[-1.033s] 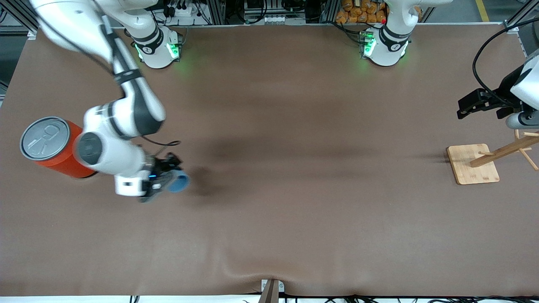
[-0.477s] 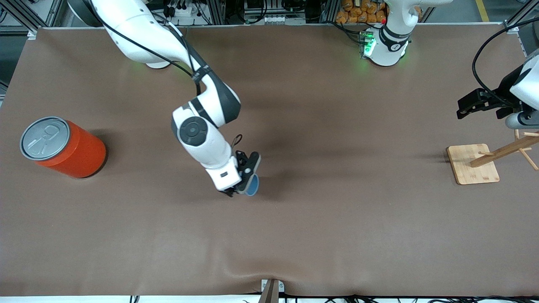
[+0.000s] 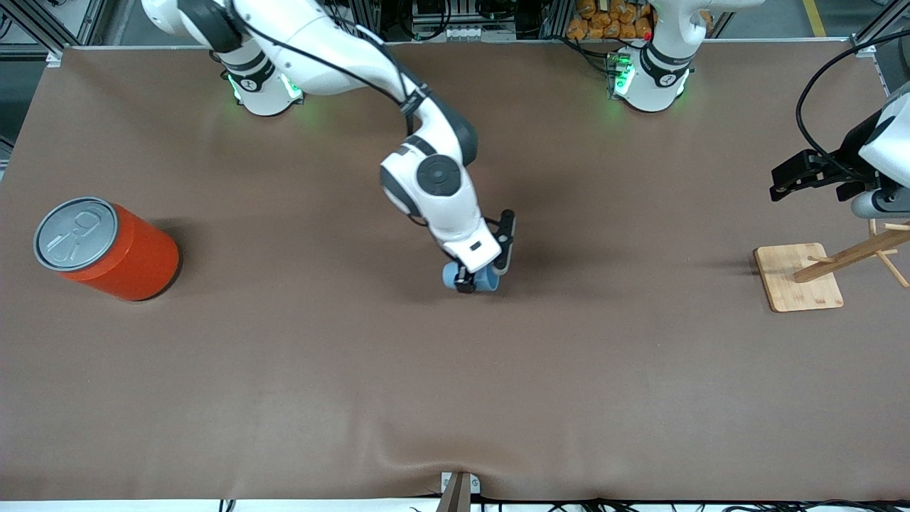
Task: Flip cup
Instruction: 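Carry the blue cup toward the table middle with the right gripper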
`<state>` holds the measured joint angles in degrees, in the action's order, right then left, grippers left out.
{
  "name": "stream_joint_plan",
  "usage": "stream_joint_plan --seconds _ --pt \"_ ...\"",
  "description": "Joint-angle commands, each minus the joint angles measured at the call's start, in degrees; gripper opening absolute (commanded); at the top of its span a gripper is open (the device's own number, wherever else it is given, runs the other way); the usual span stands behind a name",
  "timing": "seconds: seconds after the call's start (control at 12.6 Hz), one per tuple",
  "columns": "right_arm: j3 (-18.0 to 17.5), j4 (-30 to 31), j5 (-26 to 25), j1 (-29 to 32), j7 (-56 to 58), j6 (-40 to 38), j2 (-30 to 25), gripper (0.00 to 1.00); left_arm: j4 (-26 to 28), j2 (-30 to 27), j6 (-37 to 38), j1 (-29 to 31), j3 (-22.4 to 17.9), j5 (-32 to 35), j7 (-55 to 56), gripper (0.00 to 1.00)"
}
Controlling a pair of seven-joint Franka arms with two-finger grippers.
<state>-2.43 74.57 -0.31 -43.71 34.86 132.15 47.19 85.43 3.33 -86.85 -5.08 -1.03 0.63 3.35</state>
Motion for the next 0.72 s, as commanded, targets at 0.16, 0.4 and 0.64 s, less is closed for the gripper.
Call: stream_joint_plan --seconds 0.16,0.4,0.64 --pt "2.3 -5.0 -1.3 -2.0 -4.1 -1.1 4.8 0.0 -1.1 5.9 0.3 0.6 -0.2 -0.5 0.5 1.0" --pt "2.4 -5.0 -2.3 -2.6 -4.4 -1.1 5.2 0.0 -1.1 9.3 0.1 1.3 -0.8 0.1 0.8 1.0" --pt "2.3 -4.3 -5.1 -2.7 -4.3 -0.8 5.5 0.06 -1.2 15.0 0.1 4.7 -1.3 -0.2 0.4 1.0"
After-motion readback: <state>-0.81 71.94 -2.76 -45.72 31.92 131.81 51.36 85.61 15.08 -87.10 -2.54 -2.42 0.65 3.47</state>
